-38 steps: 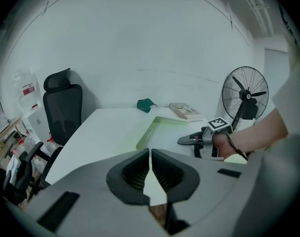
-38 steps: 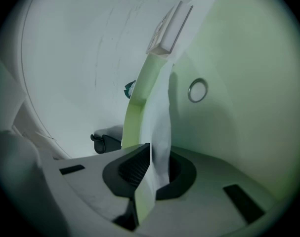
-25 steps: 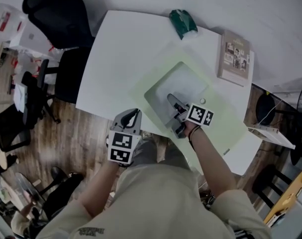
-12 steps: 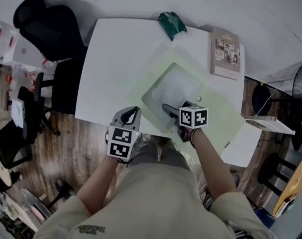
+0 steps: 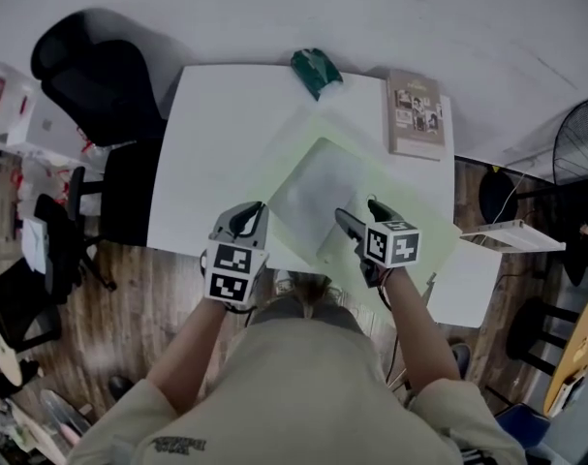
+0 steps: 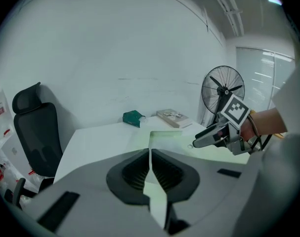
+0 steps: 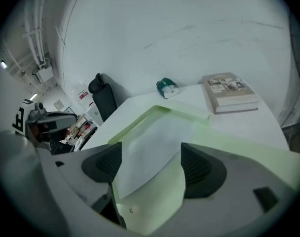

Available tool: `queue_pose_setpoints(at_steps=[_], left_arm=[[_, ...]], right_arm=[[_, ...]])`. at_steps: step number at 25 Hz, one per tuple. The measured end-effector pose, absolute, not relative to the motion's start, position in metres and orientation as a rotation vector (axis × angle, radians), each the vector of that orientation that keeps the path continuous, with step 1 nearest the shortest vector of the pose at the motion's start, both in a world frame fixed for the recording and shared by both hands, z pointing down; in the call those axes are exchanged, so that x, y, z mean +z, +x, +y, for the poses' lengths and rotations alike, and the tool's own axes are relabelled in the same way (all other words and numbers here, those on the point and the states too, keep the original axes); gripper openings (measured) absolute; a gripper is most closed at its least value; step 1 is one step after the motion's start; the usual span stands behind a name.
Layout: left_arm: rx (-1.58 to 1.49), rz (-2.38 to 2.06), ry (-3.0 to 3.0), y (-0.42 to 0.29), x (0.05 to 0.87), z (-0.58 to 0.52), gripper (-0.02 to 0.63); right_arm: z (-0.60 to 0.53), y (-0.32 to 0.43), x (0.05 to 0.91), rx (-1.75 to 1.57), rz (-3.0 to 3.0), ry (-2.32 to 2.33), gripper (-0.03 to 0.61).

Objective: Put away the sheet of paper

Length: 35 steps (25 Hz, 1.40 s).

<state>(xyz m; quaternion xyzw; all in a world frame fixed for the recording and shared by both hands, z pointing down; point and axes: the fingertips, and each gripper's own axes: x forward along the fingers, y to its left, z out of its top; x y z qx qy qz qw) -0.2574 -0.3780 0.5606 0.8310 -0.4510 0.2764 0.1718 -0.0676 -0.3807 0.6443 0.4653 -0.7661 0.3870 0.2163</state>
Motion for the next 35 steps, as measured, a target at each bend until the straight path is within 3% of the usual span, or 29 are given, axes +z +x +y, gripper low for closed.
queue_pose_setpoints(at_steps=[3,8,19,25,35], left_arm=[[0.755,-1.300,2.389,-0.253,0.544,-0.379,0.032],[0.695,-1.330,2.467,-0.242,0.507,-0.380,0.032],[0.516,-1.383,2.659,-0.213,0.411,-0.377,0.032],[0.444,-1.430,2.750,-0.206,0.364,-0.370,0.032],[0.238,-1.471,2.809,-0.207,0.299,-0.353,0.032]], right_arm=[[-0.379,-0.058,0.613,0.992,-2.176,1.342,0.373],[-0.372,-0.045,0.550,0.842,-2.273,1.444,0.244],[-0.348,-0.036,0.405,0.490,-2.520,1.554,0.095],[-0.329,-0.037,0.328,0.283,-2.678,1.568,0.043],[-0.301,-0.033,0.256,0.153,-2.804,1.598,0.023]])
